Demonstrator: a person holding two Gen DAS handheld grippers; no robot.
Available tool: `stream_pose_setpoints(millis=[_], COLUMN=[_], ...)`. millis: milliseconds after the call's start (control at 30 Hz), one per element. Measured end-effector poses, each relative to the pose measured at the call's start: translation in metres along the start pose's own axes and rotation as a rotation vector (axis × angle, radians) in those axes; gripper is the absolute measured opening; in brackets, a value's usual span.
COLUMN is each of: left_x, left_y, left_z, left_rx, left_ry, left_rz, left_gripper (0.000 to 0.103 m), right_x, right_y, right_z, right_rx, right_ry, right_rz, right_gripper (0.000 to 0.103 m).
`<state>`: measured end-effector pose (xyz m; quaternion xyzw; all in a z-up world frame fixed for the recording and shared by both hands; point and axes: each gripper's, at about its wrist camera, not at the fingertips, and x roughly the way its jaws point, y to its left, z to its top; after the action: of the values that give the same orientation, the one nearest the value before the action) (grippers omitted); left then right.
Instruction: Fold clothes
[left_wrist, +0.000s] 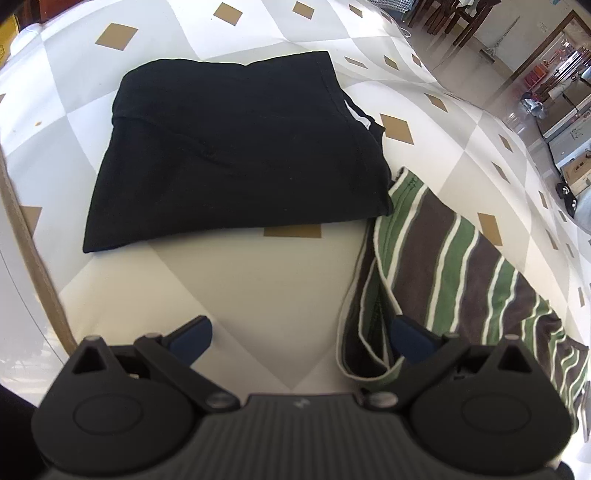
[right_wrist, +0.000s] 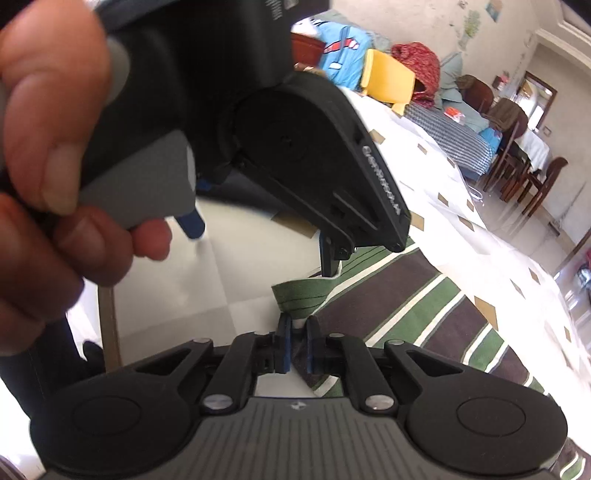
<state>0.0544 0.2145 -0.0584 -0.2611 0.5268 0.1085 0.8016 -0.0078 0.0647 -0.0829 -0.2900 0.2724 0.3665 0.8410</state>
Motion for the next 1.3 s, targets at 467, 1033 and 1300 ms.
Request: stream_pose_setpoints(millis=[467, 1033, 1300], left_x=[0.019, 0.034, 0.035], left_y=[-0.021, -0.027, -0.022], left_z=[0.035, 0.059, 0.060], left_rx=[-0.019, 0.011, 0.008], left_ry=[0.132, 0.240, 0.238], left_rz=[-0.198, -0.151, -0.165], left_gripper=[0.103, 0.103, 0.103], right_x=[-0.024, -0.024, -0.004], right_y=[-0.034, -0.022, 0.004], right_z=[0.002, -0.009, -0.020], right_rx=[0.160, 0.085, -0.051], right_ry=[-0.051, -0.035, 0.001], right_rz=[0.021, 0.106, 0.074], right_gripper=[0.006, 0.028, 0.034])
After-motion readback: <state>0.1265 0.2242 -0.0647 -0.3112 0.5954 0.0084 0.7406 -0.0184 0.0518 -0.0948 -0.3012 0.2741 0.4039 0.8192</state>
